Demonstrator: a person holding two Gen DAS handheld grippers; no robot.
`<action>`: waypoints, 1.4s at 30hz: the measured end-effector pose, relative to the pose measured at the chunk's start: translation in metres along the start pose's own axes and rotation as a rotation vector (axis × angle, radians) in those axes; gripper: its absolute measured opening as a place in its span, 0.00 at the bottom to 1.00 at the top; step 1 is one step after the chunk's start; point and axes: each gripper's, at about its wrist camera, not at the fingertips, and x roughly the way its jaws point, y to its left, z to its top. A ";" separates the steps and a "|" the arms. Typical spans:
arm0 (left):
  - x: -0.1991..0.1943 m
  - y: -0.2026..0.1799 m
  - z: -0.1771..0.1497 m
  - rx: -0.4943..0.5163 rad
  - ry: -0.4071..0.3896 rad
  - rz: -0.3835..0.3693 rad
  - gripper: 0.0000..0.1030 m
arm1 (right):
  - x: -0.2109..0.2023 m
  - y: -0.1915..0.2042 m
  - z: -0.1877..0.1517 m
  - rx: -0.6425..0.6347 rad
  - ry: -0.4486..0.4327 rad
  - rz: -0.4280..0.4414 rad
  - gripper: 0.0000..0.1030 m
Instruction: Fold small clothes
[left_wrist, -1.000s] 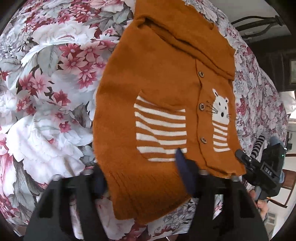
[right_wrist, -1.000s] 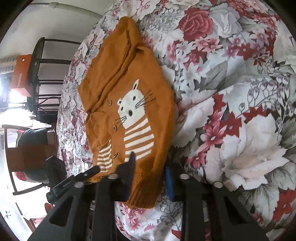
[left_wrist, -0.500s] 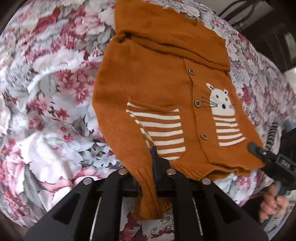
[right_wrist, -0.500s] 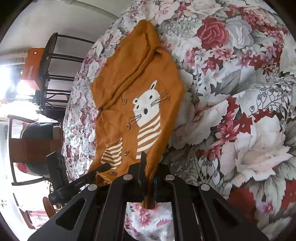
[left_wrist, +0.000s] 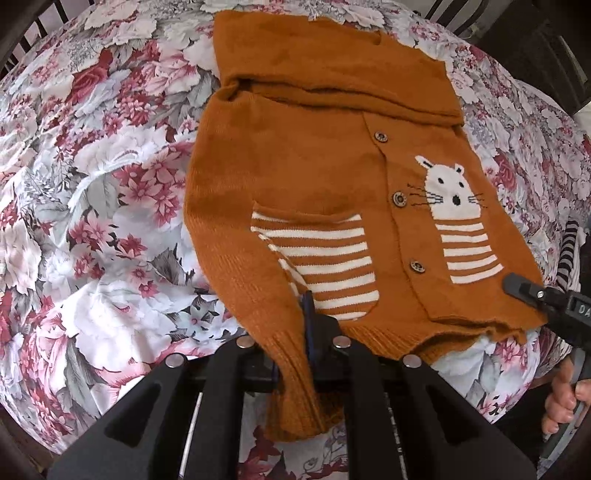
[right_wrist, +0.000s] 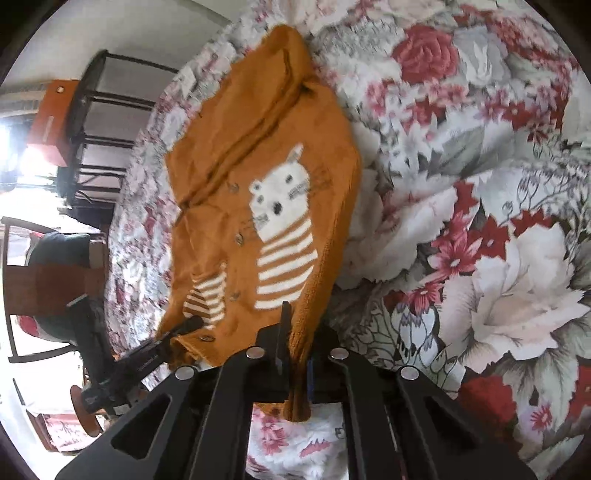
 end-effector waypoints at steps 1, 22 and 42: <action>-0.002 0.000 0.000 0.000 -0.007 0.002 0.09 | -0.004 0.001 0.000 -0.002 -0.012 0.010 0.06; -0.047 0.010 -0.048 -0.033 -0.086 0.036 0.09 | -0.033 0.001 -0.040 0.015 -0.044 0.111 0.05; -0.044 0.026 0.044 -0.126 -0.140 0.026 0.09 | -0.015 0.027 0.040 0.048 -0.095 0.169 0.05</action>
